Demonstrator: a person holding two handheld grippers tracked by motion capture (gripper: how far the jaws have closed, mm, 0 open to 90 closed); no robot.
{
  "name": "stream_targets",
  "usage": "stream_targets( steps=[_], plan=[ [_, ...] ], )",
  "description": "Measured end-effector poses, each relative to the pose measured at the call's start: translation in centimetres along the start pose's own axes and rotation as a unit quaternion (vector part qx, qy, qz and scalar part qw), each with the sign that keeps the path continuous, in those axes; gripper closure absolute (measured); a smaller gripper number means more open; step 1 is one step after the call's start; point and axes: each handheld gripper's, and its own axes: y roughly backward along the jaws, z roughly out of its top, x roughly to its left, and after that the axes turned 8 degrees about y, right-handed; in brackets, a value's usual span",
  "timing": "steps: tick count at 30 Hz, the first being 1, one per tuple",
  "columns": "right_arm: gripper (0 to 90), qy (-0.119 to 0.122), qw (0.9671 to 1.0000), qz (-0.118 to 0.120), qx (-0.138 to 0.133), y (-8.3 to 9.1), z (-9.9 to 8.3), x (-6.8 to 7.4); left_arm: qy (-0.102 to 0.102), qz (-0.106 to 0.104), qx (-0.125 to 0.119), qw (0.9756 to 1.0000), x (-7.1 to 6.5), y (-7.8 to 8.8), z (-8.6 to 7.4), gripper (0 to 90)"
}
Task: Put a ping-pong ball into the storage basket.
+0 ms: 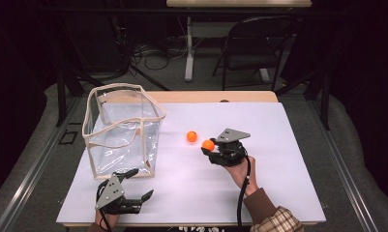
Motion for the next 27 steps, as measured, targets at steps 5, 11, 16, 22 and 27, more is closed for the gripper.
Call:
stream_targets(
  steps=[5,11,16,22,27],
  plan=[
    [51.0,0.004,1.0000,0.004,-0.001,-0.3,0.4,0.0,0.000,-0.001,0.000,1.0000,0.0,0.0,0.0,15.9],
    [51.0,0.004,1.0000,0.006,-0.002,-0.6,0.7,0.1,0.000,0.000,0.000,1.0000,0.0,0.0,0.0,15.9],
    [51.0,0.008,0.9999,0.009,-0.004,-0.8,1.2,0.2,0.000,0.000,0.000,1.0000,0.0,0.0,0.0,15.9],
    [51.0,0.011,0.9999,0.011,-0.004,-1.0,1.6,0.2,0.000,-0.001,0.000,1.0000,0.0,0.0,0.0,15.9],
    [51.0,0.009,0.9998,0.016,-0.003,-1.3,1.8,0.2,0.000,-0.002,0.000,1.0000,0.0,0.0,0.0,15.9]
  ],
)
